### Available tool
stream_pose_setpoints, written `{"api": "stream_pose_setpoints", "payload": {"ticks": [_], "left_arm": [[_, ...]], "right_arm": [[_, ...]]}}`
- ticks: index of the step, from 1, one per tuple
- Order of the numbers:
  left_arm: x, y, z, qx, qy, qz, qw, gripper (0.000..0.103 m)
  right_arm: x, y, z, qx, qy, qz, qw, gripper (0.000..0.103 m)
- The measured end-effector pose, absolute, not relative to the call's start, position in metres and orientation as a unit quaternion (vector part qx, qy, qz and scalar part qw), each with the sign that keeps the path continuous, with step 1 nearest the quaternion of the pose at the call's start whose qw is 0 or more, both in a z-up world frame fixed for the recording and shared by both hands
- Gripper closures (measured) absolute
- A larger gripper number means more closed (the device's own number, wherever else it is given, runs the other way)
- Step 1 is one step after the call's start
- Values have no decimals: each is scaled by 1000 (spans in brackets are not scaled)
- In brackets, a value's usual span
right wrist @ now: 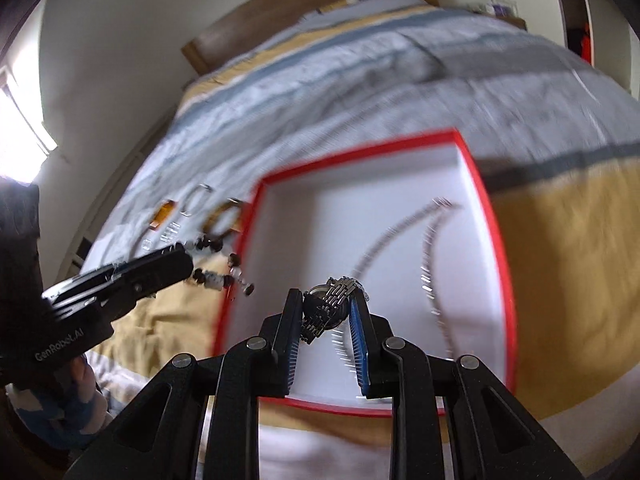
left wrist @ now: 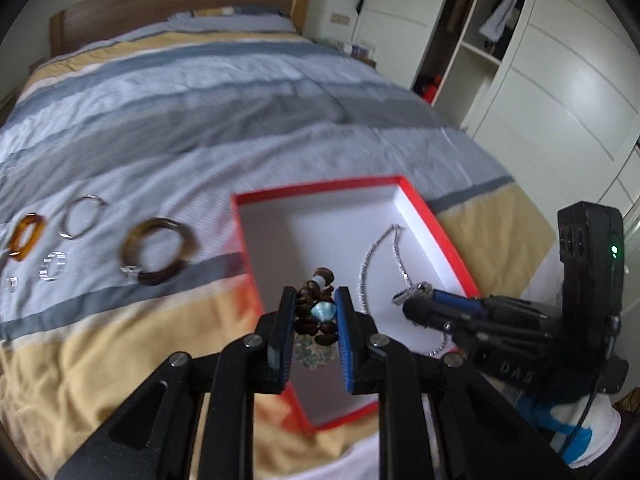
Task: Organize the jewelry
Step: 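Carry the watch and beaded bracelet into the box and open both tools, then move both tools back over the remaining rings and bangles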
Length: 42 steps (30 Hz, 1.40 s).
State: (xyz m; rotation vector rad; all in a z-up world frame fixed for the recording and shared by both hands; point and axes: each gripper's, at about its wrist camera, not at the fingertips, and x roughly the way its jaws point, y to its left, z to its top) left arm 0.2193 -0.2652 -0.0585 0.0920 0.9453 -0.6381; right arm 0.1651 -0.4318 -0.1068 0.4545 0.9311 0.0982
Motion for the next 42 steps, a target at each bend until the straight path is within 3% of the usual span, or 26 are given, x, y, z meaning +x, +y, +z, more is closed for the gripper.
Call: {"api": "stream_pose_setpoints", "payload": {"ticks": [9,15,18,23,33,42], "left_arm": [[256,-298,-111,63,484,-272,829,85],[259,-304,-120,75,487,-274,826,84],[259,-305,-119,67,491,-283,821,76],[255,-300,-109,56,493,-283,821,66],[220,-282,-63,57,463,-271,842,65],[161,-243,-10,72,399,-203,891,63]], "right_arm": [[176,-447,-144,192,477,40,856,79],[180,-440,-144,157,482,46,860,79],[182,-441,-143,155,488,44,858,79],[176,-442,-136,147,491,37,858,73],[145,-443,-100,150,466,11,872,67],[106,-424,-59,155,431,3,889,56]]}}
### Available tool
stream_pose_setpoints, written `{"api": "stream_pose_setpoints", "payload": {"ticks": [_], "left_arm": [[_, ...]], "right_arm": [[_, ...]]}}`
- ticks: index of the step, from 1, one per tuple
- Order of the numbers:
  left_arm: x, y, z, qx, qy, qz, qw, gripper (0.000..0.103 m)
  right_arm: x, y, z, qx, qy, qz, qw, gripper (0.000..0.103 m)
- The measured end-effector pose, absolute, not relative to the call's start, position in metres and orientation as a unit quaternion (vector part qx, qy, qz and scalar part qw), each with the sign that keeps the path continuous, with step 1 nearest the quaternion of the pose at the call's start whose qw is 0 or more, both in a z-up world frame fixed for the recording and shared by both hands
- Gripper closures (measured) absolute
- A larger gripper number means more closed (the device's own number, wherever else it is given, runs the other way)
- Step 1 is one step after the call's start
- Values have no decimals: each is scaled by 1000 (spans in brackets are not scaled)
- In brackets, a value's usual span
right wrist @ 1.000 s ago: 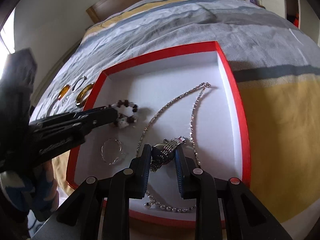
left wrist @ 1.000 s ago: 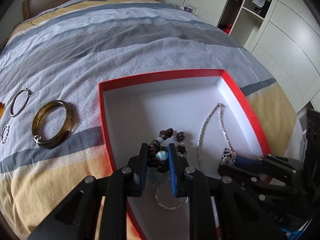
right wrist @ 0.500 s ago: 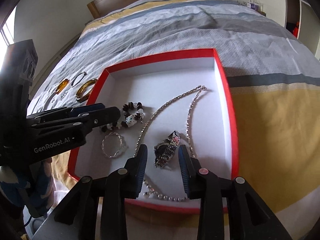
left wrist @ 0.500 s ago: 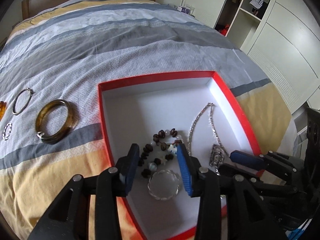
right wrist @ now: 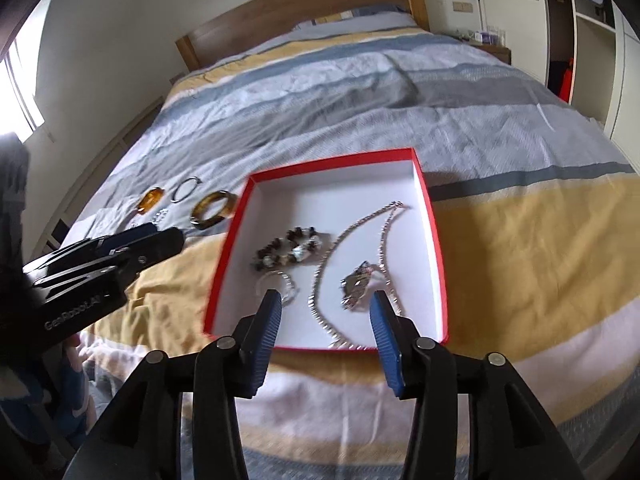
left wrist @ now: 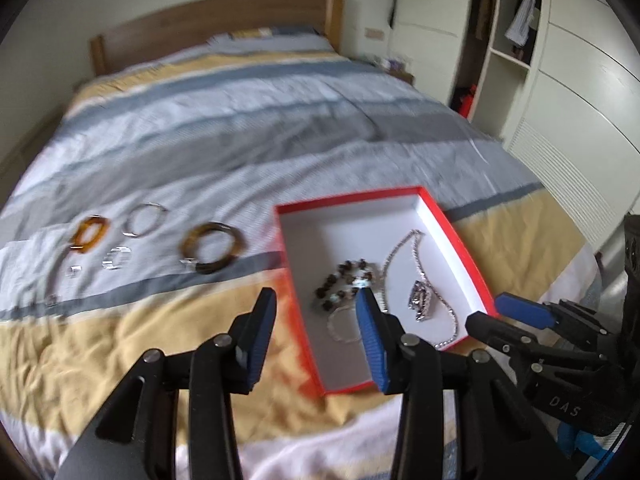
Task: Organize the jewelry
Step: 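Move both tools back over the remaining rings and bangles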
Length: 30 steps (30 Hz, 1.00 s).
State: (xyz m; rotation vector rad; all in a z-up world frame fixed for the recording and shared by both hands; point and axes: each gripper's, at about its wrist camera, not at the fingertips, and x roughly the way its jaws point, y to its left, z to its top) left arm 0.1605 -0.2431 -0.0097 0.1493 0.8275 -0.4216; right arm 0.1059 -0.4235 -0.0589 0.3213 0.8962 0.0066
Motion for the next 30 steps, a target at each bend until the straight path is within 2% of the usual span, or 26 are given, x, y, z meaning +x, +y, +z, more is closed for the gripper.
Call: {"api": "stream_pose_setpoints", "payload": {"ticks": [8,30], "left_arm": [[106,-196,22,79,350,-159,920,61],[13,-68,53,34,301,-73,950,60]], "right_arm": [[77,-387,-35,151,412,13,899,54],[13,-304,21,118,374,34,919,50]]}}
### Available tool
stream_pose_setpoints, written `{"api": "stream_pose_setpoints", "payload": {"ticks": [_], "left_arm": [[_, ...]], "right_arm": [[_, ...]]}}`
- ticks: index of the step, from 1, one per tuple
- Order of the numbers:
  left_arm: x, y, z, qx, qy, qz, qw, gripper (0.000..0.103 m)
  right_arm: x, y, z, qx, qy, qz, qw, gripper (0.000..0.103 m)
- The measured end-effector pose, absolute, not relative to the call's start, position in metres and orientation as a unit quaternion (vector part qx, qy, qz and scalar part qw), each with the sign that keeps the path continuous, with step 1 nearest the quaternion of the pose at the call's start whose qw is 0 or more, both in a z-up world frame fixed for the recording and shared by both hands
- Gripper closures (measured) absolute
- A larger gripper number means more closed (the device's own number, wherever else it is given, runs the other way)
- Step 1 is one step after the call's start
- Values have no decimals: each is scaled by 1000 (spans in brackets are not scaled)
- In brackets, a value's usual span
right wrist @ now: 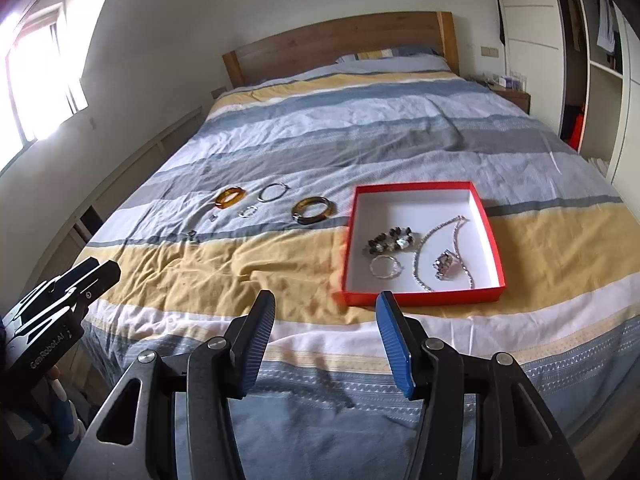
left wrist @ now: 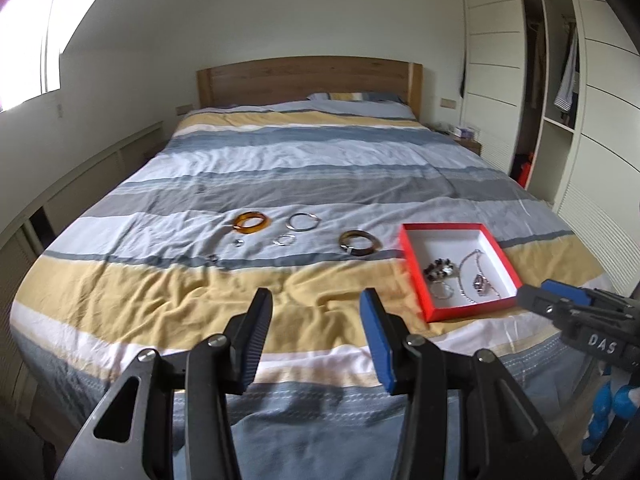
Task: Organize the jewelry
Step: 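Move both tools back over the remaining rings and bangles, then grasp the twisted silver ring with the right tool while the left tool grasps a small ring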
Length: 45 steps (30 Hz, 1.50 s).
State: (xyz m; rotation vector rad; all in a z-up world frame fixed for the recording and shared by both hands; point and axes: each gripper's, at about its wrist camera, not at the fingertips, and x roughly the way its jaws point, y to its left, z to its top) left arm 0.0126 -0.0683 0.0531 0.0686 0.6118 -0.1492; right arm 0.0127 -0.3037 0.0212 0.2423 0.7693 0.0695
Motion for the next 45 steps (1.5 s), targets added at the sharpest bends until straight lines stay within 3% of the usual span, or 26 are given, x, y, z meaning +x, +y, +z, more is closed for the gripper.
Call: {"api": "stream_pose_setpoints", "payload": {"ticks": [3,17,33,45], "left_arm": [[7,-52,53,28,298,-54,953,59],[48,30,-9,-32,351,25,936,59],[261,69,-72,-20,392,37,919,59],[319,70,-107,19,464,-18,886,60]], "right_arm": [[9,-296,28,114,365,41,923,46],[52,-276,12,99,366,82,922,46],[267,-226,-59,58,410,167,895,47],[336,-173,-90,67,469,196,859,47]]}}
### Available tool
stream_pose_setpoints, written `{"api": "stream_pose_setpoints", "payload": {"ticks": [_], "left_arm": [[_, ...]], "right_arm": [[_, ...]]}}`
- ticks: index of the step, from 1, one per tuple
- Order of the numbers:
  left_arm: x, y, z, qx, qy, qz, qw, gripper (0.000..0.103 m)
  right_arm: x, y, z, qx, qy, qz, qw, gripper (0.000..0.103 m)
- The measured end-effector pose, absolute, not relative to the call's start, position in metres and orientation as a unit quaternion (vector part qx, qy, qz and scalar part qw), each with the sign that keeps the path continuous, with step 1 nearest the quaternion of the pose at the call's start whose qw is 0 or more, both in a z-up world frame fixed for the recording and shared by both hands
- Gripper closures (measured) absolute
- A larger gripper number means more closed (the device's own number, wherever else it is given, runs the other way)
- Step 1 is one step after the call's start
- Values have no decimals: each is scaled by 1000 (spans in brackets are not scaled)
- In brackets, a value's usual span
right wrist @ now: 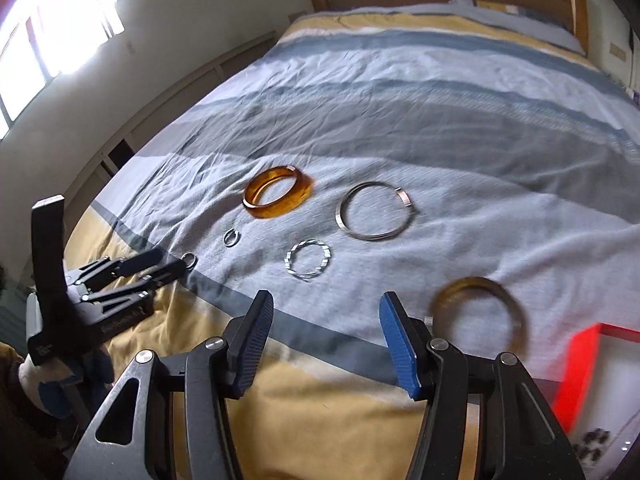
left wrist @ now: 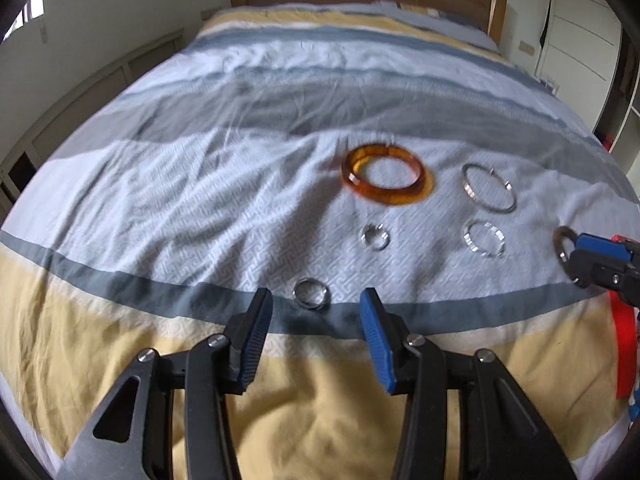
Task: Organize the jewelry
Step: 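Grasp the twisted silver ring with the right tool while the left tool grasps a small ring, then carry both rings over the red box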
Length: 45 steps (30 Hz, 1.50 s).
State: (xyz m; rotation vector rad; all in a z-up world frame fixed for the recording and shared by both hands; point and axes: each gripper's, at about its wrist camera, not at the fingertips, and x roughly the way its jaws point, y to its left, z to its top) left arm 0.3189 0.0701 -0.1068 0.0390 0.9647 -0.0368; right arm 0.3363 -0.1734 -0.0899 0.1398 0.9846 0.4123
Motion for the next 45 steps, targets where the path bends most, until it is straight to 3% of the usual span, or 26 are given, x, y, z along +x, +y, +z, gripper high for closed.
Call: {"api": "stream_pose_setpoints", "payload": {"ticks": [14,19,23,26,45], "left_arm": [[338,86,-130,-3,489,-50,871,60],[340,88,-133,-4,488,-55,871,63],[338,84,-135,7,485,-53,873,69],[339,81,-135,13,486,-48,873,84],[328,73,-91,7,495,-20,869,84]], "right_arm": [[387,-126,-128,53,524,182,830,48],[396,-114,-132,37,534,179,825,66],[397,-109,-137,32,540,175,823,66],[396,-109,-136,37,541,174,822,66],[360,-142,-95,70,531,176,826,67]]}}
